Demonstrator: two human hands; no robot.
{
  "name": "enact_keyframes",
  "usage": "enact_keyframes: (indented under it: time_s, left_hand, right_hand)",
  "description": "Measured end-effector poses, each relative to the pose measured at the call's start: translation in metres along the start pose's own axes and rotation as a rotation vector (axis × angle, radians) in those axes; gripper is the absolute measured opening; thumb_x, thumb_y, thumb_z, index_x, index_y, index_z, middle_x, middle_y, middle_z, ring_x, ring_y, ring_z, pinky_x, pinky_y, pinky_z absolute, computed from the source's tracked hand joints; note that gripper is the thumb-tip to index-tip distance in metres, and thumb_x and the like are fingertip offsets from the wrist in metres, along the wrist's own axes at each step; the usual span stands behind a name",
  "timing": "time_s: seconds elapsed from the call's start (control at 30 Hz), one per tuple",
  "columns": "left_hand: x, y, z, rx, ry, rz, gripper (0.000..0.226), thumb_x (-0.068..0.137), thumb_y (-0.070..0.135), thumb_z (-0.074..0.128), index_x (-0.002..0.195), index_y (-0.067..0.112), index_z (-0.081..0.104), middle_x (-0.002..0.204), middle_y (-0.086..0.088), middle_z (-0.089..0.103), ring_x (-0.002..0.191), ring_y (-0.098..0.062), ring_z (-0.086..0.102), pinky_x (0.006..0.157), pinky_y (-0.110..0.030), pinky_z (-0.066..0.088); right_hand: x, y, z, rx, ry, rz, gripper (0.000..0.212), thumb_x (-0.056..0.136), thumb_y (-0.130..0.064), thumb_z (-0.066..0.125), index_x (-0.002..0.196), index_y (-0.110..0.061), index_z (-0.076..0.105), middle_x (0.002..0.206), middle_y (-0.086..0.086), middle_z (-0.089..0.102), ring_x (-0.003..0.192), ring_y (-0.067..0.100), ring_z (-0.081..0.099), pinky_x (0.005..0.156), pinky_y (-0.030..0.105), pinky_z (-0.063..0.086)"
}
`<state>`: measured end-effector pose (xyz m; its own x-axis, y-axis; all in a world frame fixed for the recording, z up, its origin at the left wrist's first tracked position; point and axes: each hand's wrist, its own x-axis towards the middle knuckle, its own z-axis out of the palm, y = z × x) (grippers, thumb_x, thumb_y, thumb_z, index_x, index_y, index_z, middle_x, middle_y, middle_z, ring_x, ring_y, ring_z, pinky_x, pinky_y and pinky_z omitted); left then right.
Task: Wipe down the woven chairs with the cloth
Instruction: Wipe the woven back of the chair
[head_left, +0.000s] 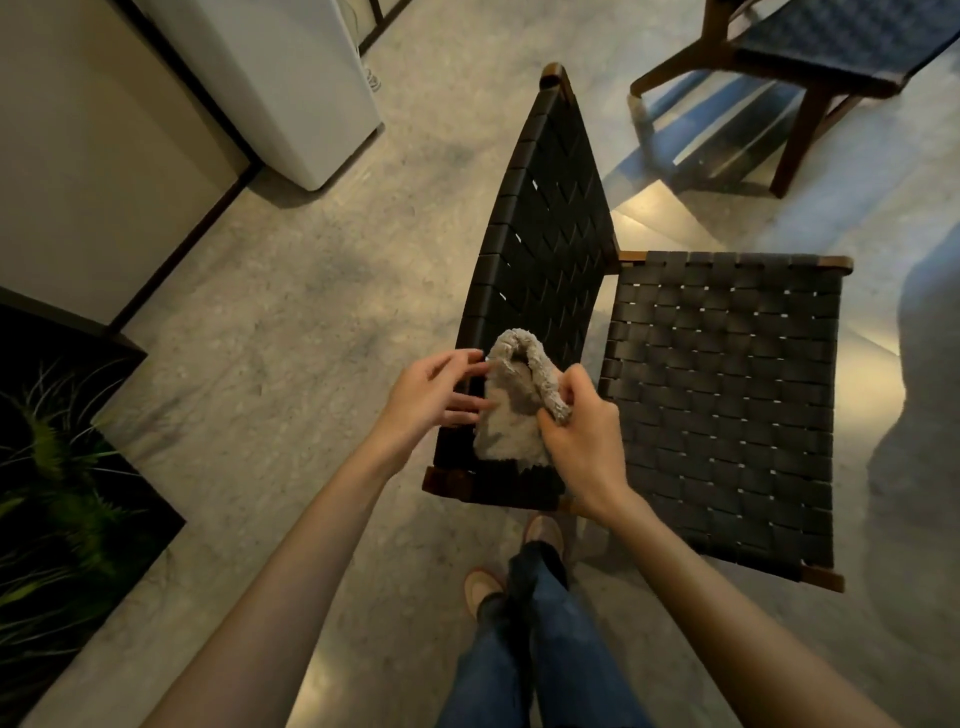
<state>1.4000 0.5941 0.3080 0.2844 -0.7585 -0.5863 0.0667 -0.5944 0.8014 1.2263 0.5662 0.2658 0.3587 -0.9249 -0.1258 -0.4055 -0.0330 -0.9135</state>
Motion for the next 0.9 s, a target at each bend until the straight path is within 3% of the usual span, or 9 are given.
enact_keyframes:
  time_s: [0.13,0.23,0.33,0.4,0.47,0.53,0.67,0.8,0.9]
  left_hand:
    - [0.001,-0.044,-0.015,0.45,0.154,0.241,0.033,0.1,0.021,0.042,0.131,0.027,0.052,0.125,0.012,0.054,0.103,0.007,0.052,0.079,-0.007,0.044]
    - [0.008,-0.073,-0.014,0.48,0.11,0.268,0.04,0.101,0.019,0.039,0.141,0.023,0.042,0.143,0.004,0.042,0.129,-0.005,0.039,0.107,-0.03,0.038]
    - [0.016,-0.086,-0.01,0.412,0.13,0.291,0.043,0.102,0.018,0.036,0.145,0.021,0.035,0.147,0.004,0.037,0.135,-0.005,0.034,0.112,-0.036,0.034]
    - [0.023,-0.091,-0.007,0.426,0.148,0.326,0.044,0.103,0.02,0.035,0.147,0.022,0.032,0.15,0.005,0.034,0.136,-0.003,0.03,0.114,-0.034,0.03]
    - [0.032,-0.094,-0.002,0.486,0.15,0.362,0.045,0.103,0.023,0.034,0.148,0.025,0.029,0.153,0.008,0.027,0.139,-0.001,0.023,0.116,-0.031,0.025]
    - [0.04,-0.096,0.005,0.556,0.135,0.387,0.047,0.102,0.027,0.034,0.148,0.03,0.023,0.157,0.011,0.017,0.141,0.001,0.014,0.117,-0.028,0.018]
    - [0.057,-0.102,0.015,0.721,0.135,0.47,0.052,0.102,0.028,0.036,0.149,0.032,0.014,0.159,0.013,0.001,0.145,-0.005,0.002,0.118,-0.03,0.012]
    - [0.071,-0.105,0.018,0.832,0.18,0.53,0.057,0.102,0.029,0.032,0.15,0.029,0.002,0.158,0.014,-0.004,0.144,-0.001,-0.005,0.117,-0.022,0.004]
    - [0.077,-0.104,0.019,0.807,0.199,0.549,0.054,0.103,0.026,0.032,0.151,0.027,0.007,0.158,0.014,0.0,0.144,0.0,-0.003,0.111,-0.009,0.0]
  right_hand:
    - [-0.012,0.027,0.037,-0.206,-0.056,0.045,0.036,0.089,-0.018,0.06,0.123,-0.022,0.047,0.123,-0.007,0.048,0.104,0.002,0.049,0.071,0.014,0.044]
    - [-0.021,0.043,0.073,-0.15,-0.293,0.071,0.025,0.089,-0.043,0.054,0.11,-0.033,0.045,0.156,-0.012,0.01,0.136,0.01,0.012,0.105,0.034,0.026]
    - [-0.021,0.046,0.1,0.067,-0.198,0.157,0.035,0.084,-0.07,0.027,0.118,-0.072,0.022,0.144,-0.022,0.021,0.133,0.011,0.014,0.109,0.044,0.023]
    - [-0.013,0.051,0.111,0.128,-0.057,0.242,0.043,0.085,-0.069,0.018,0.12,-0.081,-0.003,0.122,-0.029,0.024,0.118,0.013,0.027,0.104,0.043,0.03]
    - [-0.006,0.057,0.121,0.116,0.028,0.284,0.045,0.087,-0.064,0.018,0.116,-0.082,-0.011,0.131,-0.014,0.027,0.115,0.018,0.029,0.105,0.048,0.029]
    - [-0.004,0.067,0.131,0.066,0.066,0.244,0.043,0.086,-0.067,0.015,0.12,-0.08,-0.009,0.155,-0.017,0.007,0.126,0.012,0.019,0.11,0.049,0.019]
    - [0.007,0.097,0.139,0.017,0.106,0.214,0.038,0.083,-0.072,0.012,0.117,-0.084,0.001,0.149,-0.035,-0.014,0.144,0.021,-0.004,0.111,0.054,-0.004]
    - [0.016,0.139,0.134,0.043,0.06,0.322,0.033,0.091,-0.062,0.021,0.117,-0.078,0.007,0.157,-0.02,-0.005,0.145,0.024,-0.001,0.115,0.057,0.007]
    - [0.018,0.148,0.132,0.15,0.095,0.43,0.036,0.101,-0.047,0.031,0.129,-0.059,0.012,0.159,-0.012,0.007,0.144,0.021,0.006,0.115,0.044,0.014]
